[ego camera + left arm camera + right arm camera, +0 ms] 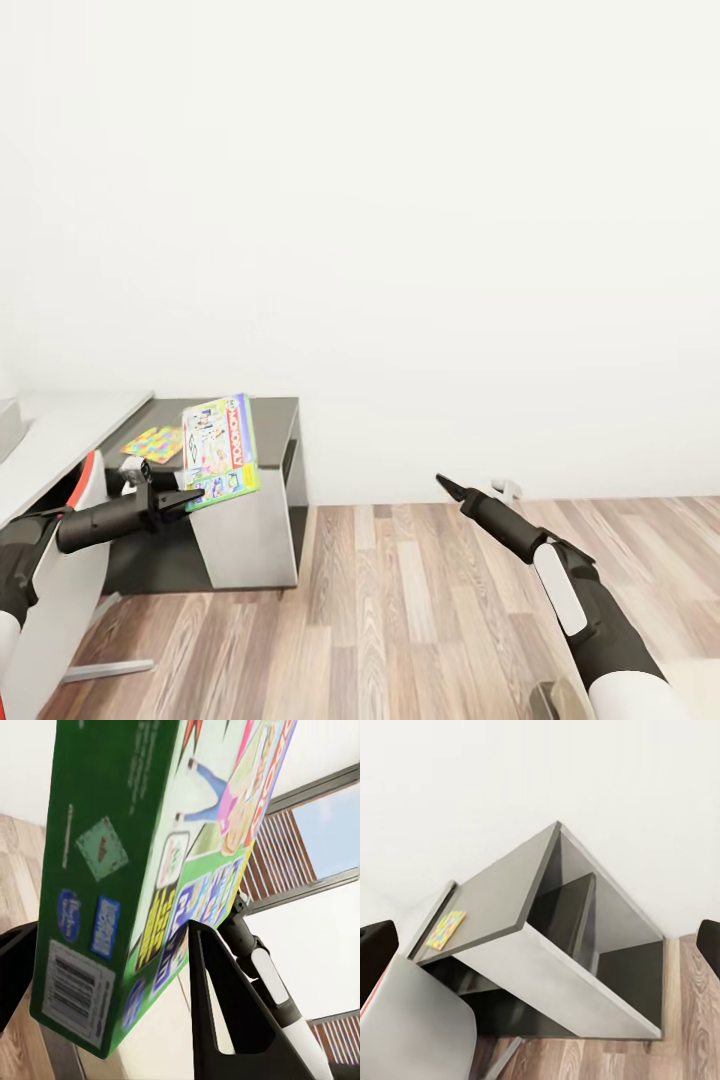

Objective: Put all the toys in the child's room - the three board games (two on the bed and one on the table), the two jigsaw puzzles on the table, and the tennis ball on the table - inside the toy box on the table in the child's room.

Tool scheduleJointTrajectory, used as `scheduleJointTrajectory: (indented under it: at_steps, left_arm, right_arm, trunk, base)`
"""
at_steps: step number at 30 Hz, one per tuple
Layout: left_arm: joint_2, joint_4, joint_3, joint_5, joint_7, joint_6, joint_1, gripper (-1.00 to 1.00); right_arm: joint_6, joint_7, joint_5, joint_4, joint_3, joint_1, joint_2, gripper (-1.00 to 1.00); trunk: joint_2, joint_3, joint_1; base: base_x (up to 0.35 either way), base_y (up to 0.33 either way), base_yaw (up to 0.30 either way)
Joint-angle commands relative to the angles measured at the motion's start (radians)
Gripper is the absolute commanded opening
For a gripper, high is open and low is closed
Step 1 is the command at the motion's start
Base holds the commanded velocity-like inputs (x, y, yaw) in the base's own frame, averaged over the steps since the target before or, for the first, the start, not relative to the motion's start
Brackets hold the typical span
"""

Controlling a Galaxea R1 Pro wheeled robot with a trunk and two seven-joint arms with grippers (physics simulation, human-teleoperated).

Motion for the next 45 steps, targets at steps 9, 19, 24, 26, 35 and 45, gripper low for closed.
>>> scheduleJointTrajectory:
  at_steps: [9,19,24,26,35,45]
  left_arm:
    - [0.001,0.0,0.001,0.001,-0.004,0.01,-0.001,-1.0]
    - [0.0,0.0,0.0,0.001,-0.004,0.01,-0.001,-1.0]
    - [-0.001,0.0,-0.001,0.001,-0.004,0.01,-0.001,-1.0]
    - [-0.001,0.0,-0.001,0.001,-0.004,0.01,-0.001,-1.0]
    - [-0.001,-0.001,-0.001,0.001,-0.004,0.01,-0.001,-1.0]
    - [-0.002,0.0,-0.001,0.001,-0.004,0.01,-0.001,-1.0]
  right_arm:
    - [0.008,0.001,-0.009,0.0,-0.001,-0.001,0.0,1.0]
    - [0.01,0.0,-0.008,0.0,0.0,-0.001,0.0,1.0]
    - [0.01,0.0,-0.007,0.0,0.001,-0.001,0.001,1.0]
    - [0.01,0.0,-0.007,0.0,0.001,-0.001,0.002,1.0]
    - [0.009,0.001,-0.007,0.0,0.0,-0.001,0.001,1.0]
    - [0.008,0.001,-0.006,0.0,0.001,-0.001,0.002,1.0]
  trunk:
    - [-0.001,-0.001,0.001]
    - [-0.001,-0.01,0.001]
    - [-0.001,-0.016,0.001]
    - [-0.001,-0.018,0.001]
    - [-0.001,-0.025,0.001]
    - [-0.001,-0.024,0.001]
  base:
    - [0.283,0.0,0.0]
    - [0.075,0.0,0.0]
    - [0.002,0.0,0.039]
    - [0.0,0.0,0.069]
    - [0.031,-0.071,0.155]
    - [0.005,-0.009,0.155]
